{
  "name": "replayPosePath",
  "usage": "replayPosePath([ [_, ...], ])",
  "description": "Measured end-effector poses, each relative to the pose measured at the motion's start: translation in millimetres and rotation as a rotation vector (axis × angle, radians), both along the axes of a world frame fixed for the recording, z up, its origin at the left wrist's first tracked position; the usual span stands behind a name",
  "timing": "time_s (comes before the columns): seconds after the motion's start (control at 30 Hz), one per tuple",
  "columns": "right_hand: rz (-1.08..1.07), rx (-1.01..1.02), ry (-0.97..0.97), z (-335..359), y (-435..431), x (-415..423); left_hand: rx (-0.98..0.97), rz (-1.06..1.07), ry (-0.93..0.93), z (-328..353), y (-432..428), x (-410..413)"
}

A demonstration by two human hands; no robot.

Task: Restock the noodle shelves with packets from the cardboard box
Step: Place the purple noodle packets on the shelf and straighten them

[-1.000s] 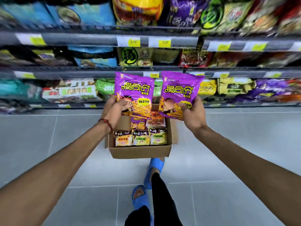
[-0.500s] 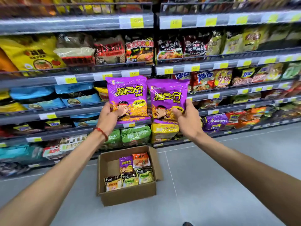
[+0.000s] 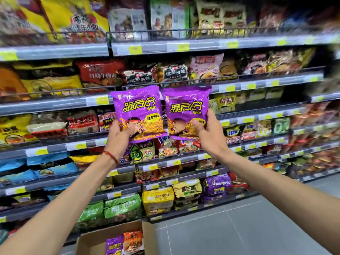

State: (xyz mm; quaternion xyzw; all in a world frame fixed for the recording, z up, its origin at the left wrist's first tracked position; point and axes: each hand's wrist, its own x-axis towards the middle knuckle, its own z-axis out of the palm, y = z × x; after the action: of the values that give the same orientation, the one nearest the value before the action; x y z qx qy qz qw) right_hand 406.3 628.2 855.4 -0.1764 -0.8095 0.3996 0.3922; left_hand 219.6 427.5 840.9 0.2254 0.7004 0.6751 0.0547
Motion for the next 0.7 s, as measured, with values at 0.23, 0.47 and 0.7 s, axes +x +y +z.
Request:
replayPosePath([
  [0.23, -0.035, 0.008, 0.113, 47.1, 95.3, 2.0, 0.023, -0.052, 0.112, 64.7, 104.6, 11.5],
  [0.47, -0.075, 0.078, 0.209, 91.7, 198.8, -23.3, 0.137, -0.102, 0.23, 120.5, 207.3, -18.1],
  [0.7, -0.157, 0.163, 0.267, 140.3, 293.2, -53.2, 0.247, -0.191, 0.264, 178.8, 305.4, -44.1],
])
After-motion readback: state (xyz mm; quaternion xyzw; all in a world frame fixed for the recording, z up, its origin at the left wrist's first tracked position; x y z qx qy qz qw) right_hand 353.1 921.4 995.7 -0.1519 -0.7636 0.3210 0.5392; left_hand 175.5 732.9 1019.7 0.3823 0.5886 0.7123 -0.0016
